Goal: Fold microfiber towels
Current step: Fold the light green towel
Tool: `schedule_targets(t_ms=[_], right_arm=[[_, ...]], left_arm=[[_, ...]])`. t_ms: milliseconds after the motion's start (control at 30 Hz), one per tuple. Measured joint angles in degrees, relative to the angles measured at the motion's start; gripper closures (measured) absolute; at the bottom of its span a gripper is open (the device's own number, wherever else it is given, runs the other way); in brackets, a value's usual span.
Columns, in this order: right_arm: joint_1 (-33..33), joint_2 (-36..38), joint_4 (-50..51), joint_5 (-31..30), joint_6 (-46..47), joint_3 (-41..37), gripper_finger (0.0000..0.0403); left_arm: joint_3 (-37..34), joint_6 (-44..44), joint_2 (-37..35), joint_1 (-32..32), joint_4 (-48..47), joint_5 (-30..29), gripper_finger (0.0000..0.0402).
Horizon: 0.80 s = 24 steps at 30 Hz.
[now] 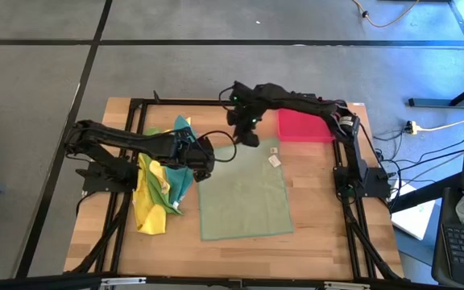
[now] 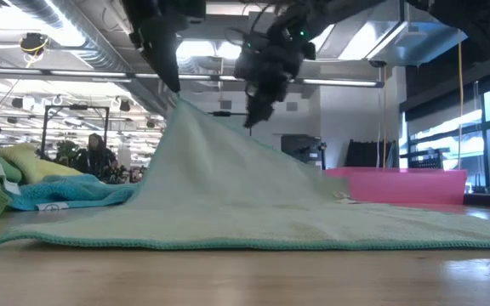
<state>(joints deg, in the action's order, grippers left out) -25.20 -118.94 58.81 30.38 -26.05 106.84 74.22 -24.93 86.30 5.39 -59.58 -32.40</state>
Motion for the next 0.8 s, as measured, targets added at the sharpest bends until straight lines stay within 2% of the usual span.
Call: schedule_targets(t_ms=[100, 233, 467, 667, 800], right_arm=[[-2.46, 1.20, 4.33, 0.95, -1.37, -1.21, 0.0235], [-5.05, 1.82, 9.05, -2.17, -7.02, -3.36, 0.0235], [-8.39, 1.85, 3.45, -5.11, -10.20, -11.12, 0.0235], [-8.58, 1.84, -1.33, -10.91, -10.63, -18.76, 0.0235], [-8.62, 1.84, -2.32, -11.43, -10.65, -21.57, 0.0235]], left_arm=[[0.00, 0.02, 0.07, 0.17, 0.02, 0.04, 0.0401], [0.00, -0.02, 0.09, 0.42, 1.15, -0.24, 0.0401], [0.00, -0.90, 0.09, 1.32, 1.71, -1.46, 0.0401], [0.00, -4.24, 0.11, 3.75, 1.76, -2.69, 0.0401], [0.00, -6.53, 0.11, 5.67, 1.61, -2.95, 0.0401]])
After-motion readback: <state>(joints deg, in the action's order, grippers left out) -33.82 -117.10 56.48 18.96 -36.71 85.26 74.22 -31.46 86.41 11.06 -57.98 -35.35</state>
